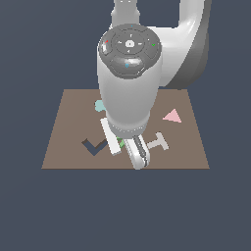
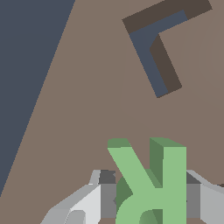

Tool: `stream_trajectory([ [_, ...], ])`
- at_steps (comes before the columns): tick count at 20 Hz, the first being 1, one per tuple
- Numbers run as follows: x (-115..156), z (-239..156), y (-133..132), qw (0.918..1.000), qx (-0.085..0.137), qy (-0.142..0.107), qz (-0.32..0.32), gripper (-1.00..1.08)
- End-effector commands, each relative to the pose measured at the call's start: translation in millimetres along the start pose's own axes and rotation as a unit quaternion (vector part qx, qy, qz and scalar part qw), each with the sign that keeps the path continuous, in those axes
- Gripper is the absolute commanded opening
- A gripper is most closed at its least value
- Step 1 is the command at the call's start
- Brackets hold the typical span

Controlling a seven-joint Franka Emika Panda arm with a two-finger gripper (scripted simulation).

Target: Insert a designated object into the corresponding slot on a board.

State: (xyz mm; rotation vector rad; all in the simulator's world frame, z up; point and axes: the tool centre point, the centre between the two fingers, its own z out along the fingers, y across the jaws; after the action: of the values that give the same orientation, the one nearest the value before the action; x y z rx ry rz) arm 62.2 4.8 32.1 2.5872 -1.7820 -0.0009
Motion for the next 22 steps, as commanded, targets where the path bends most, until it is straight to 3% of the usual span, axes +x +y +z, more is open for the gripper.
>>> stream_trajectory([
  [1, -4.3, -1.1, 9.3, 1.0, 0.0, 0.0, -0.002, -1.0],
  [12, -25.3, -5.8, 57.3, 1.0, 0.0, 0.0, -0.009, -1.0],
  [22, -33.5, -7.8, 76.8, 0.9999, 0.001, 0.0, -0.012, -1.0],
])
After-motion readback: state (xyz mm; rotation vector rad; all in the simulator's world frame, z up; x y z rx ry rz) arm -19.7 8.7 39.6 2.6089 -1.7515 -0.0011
